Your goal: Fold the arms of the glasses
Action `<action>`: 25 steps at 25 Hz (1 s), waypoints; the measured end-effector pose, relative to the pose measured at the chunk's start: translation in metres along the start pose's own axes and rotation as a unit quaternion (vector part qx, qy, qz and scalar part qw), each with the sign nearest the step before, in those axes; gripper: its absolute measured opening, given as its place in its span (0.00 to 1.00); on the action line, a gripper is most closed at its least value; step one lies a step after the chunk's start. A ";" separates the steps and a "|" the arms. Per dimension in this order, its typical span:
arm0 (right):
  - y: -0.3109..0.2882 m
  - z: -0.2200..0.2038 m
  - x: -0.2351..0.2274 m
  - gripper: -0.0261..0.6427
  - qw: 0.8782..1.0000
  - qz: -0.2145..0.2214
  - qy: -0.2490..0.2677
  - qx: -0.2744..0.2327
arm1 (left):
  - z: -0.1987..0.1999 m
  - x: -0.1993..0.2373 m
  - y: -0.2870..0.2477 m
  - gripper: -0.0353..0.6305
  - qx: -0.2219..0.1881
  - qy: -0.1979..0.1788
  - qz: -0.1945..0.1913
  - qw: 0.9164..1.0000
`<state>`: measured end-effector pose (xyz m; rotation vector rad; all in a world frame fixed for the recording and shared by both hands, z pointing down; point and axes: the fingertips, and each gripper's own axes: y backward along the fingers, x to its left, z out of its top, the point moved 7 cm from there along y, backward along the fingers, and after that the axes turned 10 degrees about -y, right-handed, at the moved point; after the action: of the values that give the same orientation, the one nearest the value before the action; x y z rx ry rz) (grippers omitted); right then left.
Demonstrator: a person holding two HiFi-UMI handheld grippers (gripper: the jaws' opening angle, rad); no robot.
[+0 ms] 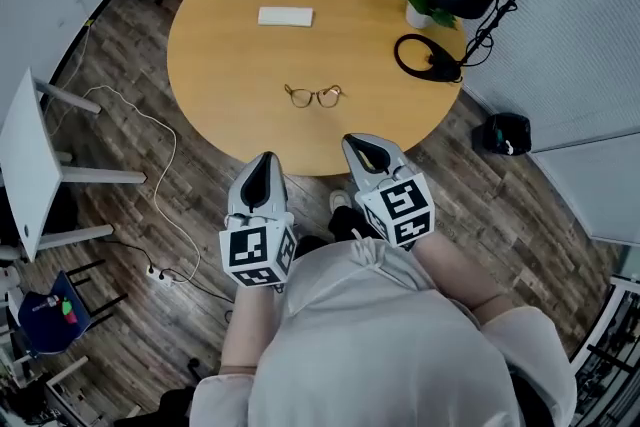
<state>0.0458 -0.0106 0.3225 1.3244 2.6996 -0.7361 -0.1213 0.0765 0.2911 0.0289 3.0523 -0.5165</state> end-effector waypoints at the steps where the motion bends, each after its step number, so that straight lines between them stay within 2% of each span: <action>1: -0.011 0.005 -0.010 0.04 1.000 -0.001 -0.001 0.006 | 0.001 0.002 -0.015 0.06 0.005 0.002 -0.001 1.000; 9: -0.078 0.006 -0.072 0.04 0.997 -0.021 -0.026 0.065 | -0.007 0.017 -0.109 0.06 0.060 0.005 -0.027 0.998; 15: -0.118 0.007 -0.093 0.04 0.993 -0.067 -0.050 0.085 | -0.017 0.043 -0.164 0.06 0.095 0.002 -0.068 0.993; 18: -0.137 -0.002 -0.105 0.05 0.988 -0.084 -0.054 0.116 | -0.023 0.058 -0.186 0.06 0.112 -0.005 -0.089 0.990; 20: -0.152 -0.012 -0.111 0.22 0.984 -0.083 -0.043 0.148 | -0.030 0.068 -0.200 0.06 0.122 -0.005 -0.097 0.988; 23: -0.166 -0.027 -0.118 0.26 0.979 -0.088 -0.007 0.182 | -0.042 0.078 -0.216 0.06 0.139 -0.005 -0.110 0.984; 25: -0.175 -0.032 -0.124 0.34 0.977 -0.087 0.018 0.196 | -0.050 0.082 -0.224 0.06 0.149 -0.008 -0.117 0.982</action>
<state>-0.0027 -0.1790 0.4499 1.1753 2.8255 -1.3323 -0.2112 -0.1177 0.4084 -0.3237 2.9480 -0.9793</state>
